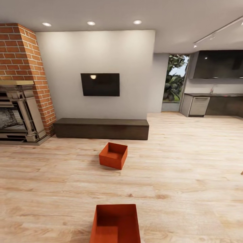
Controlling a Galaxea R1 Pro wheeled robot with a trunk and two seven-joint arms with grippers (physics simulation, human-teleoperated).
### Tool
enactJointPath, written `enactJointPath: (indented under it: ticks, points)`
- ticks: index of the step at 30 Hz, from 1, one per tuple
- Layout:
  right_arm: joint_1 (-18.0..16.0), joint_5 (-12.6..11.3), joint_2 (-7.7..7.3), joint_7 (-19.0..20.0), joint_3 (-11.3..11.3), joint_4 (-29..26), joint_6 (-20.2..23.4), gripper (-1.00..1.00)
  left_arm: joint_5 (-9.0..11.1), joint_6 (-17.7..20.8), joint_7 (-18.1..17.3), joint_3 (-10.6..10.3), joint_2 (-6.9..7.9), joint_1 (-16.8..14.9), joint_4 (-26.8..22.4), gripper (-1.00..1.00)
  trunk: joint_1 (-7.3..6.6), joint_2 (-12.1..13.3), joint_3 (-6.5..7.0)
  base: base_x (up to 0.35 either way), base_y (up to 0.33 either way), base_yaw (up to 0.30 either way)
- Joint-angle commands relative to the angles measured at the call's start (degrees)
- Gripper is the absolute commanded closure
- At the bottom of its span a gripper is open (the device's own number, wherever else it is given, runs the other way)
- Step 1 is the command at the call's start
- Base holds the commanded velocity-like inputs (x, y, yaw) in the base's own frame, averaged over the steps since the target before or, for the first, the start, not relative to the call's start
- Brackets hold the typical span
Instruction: Move the two storage containers from the living room to the garage. In the garage, place one container on the floor and stack the other container on top of it (either order is fine).
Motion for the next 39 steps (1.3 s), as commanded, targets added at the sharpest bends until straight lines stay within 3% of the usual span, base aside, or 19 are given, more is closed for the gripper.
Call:
enactJointPath:
  ticks: [1,7,39]
  points:
    - [-0.07,-0.61,0.01,0.29,0.38,0.17,-0.34,-1.0,0.2,-0.07,0.02,0.01,0.01,0.01,-0.06,-1.0,0.0,-0.03,-0.05,0.0,0.28,0.0]
    - [-0.05,-0.59,0.07,0.29,0.38,0.18,-0.34,-1.0,0.2,-0.07,0.02,-0.05,0.04,0.01,-0.06,-1.0,0.0,-0.03,-0.05,0.0,0.158,0.0]
    - [-0.07,-0.57,0.01,0.24,0.31,0.18,-0.34,-1.0,0.14,-0.07,0.07,-0.35,-0.01,0.01,-0.15,-1.0,0.0,-0.03,-0.05,0.0,0.002,0.0]
